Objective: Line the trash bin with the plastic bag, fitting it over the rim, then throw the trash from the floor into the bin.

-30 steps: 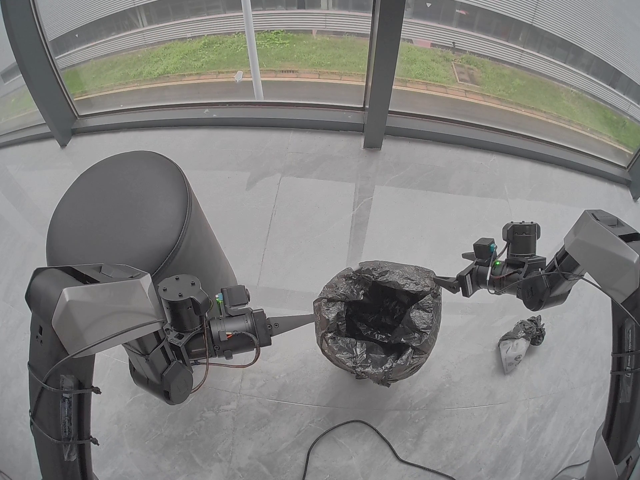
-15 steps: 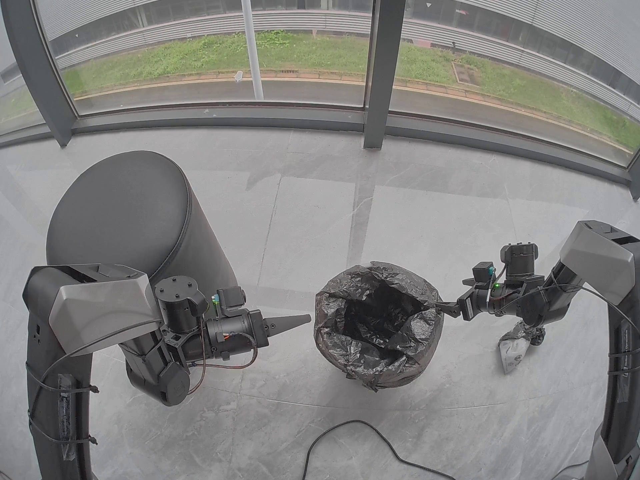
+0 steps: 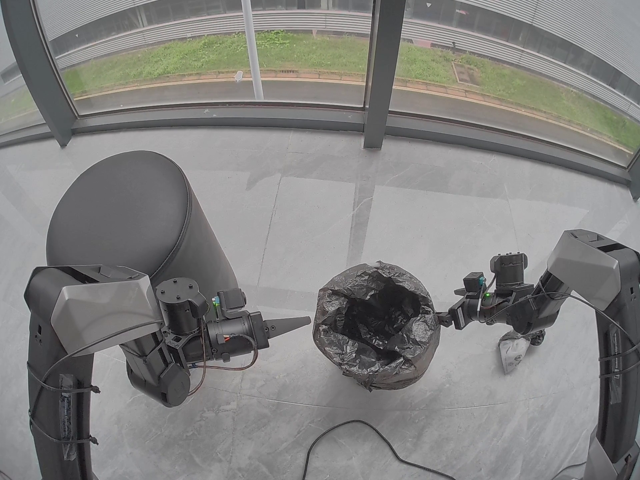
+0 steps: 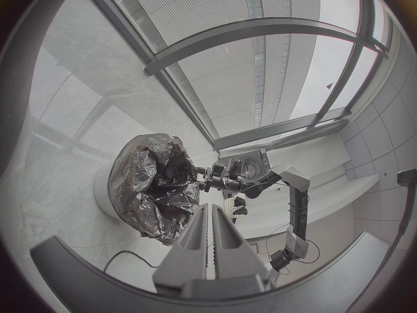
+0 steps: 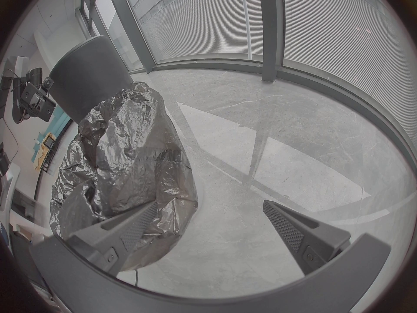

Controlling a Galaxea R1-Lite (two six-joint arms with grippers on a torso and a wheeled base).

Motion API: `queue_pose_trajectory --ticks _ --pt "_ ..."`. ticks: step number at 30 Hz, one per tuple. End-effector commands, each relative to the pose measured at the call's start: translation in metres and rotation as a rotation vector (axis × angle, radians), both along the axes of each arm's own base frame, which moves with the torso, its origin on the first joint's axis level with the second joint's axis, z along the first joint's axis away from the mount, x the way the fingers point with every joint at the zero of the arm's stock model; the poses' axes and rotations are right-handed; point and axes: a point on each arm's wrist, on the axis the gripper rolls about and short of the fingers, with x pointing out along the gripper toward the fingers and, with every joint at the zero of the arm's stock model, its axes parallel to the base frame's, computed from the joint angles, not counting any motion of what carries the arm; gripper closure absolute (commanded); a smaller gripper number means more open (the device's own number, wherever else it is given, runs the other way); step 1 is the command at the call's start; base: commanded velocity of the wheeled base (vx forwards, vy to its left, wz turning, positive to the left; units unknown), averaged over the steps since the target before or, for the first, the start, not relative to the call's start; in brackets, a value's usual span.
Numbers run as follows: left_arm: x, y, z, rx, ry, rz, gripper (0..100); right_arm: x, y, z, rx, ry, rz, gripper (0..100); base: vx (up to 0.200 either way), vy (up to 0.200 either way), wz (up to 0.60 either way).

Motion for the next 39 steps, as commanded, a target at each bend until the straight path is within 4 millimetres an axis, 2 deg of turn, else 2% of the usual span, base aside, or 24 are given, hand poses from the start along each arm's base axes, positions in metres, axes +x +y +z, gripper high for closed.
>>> queue_pose_trajectory --ticks 1,2,5,9,10,13,21,29,31,36,39 --pt "0.001 0.001 0.001 0.000 -0.004 0.012 100 0.001 0.003 -0.005 -0.001 0.006 0.008 0 0.000 0.000 0.00" --pt "0.001 0.001 0.001 -0.001 -0.005 0.015 100 0.001 0.002 -0.002 -0.001 0.001 0.006 0 0.000 0.000 0.00" --pt "0.001 0.002 0.001 0.001 -0.005 0.021 100 -0.003 -0.001 0.024 0.002 -0.040 -0.001 0 0.000 0.000 0.00" --pt "0.001 0.002 0.000 0.003 -0.004 0.033 100 -0.018 -0.007 0.041 0.002 -0.041 -0.012 0 0.000 0.000 0.00" --pt "0.001 0.000 -0.001 0.006 -0.004 0.050 100 -0.028 -0.008 0.046 0.001 -0.029 -0.014 0 0.000 0.000 0.00" --pt "0.001 -0.002 -0.002 0.011 -0.004 0.093 100 -0.041 -0.015 0.048 -0.001 -0.008 -0.030 0 0.000 0.000 0.00" --pt "-0.001 -0.004 -0.002 0.015 0.002 0.116 100 -0.044 -0.021 0.068 -0.001 -0.055 -0.044 0 -0.175 0.125 0.00" --pt "-0.004 -0.008 -0.001 0.018 -0.002 0.109 100 -0.049 -0.027 0.064 -0.002 -0.032 -0.058 0 -0.200 0.000 0.00" --pt "-0.003 -0.008 0.000 0.026 -0.026 0.120 100 -0.049 -0.031 0.063 -0.002 -0.027 -0.070 0 0.000 0.000 0.00" --pt "-0.001 -0.009 -0.005 0.070 -0.094 0.155 100 -0.041 -0.059 0.058 -0.041 -0.043 -0.115 0 0.000 0.000 0.00" --pt "-0.003 -0.011 -0.006 0.080 -0.094 0.163 100 -0.025 -0.119 0.053 -0.254 -0.123 -0.115 0 0.000 -0.067 0.00"
